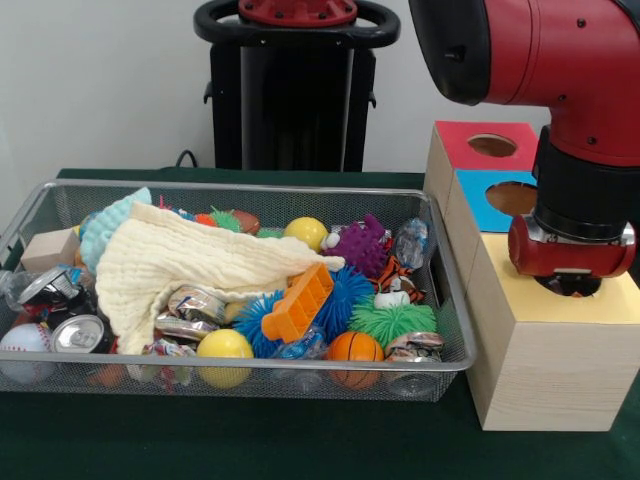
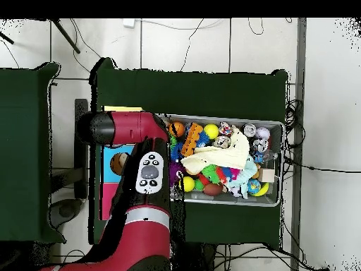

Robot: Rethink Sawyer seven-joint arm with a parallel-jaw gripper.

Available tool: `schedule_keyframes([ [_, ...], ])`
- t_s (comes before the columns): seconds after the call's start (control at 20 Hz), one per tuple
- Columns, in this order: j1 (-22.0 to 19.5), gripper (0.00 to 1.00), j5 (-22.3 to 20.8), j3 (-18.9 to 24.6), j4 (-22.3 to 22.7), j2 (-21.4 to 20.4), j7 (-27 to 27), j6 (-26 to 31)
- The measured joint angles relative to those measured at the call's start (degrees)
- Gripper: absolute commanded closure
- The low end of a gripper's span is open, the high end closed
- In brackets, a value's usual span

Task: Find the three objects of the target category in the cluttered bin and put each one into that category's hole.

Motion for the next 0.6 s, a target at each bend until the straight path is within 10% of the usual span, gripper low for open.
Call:
schedule_keyframes([
  [0.3,0.0,0.0,0.0,0.0,0.0,0.0,0.0,0.1],
  [0.35,0.0,1.0,0.0,0.0,0.0,0.0,0.0,0.1],
  [0.6,0.0,1.0,0.0,-0.1,0.0,-0.1,0.0,0.1],
])
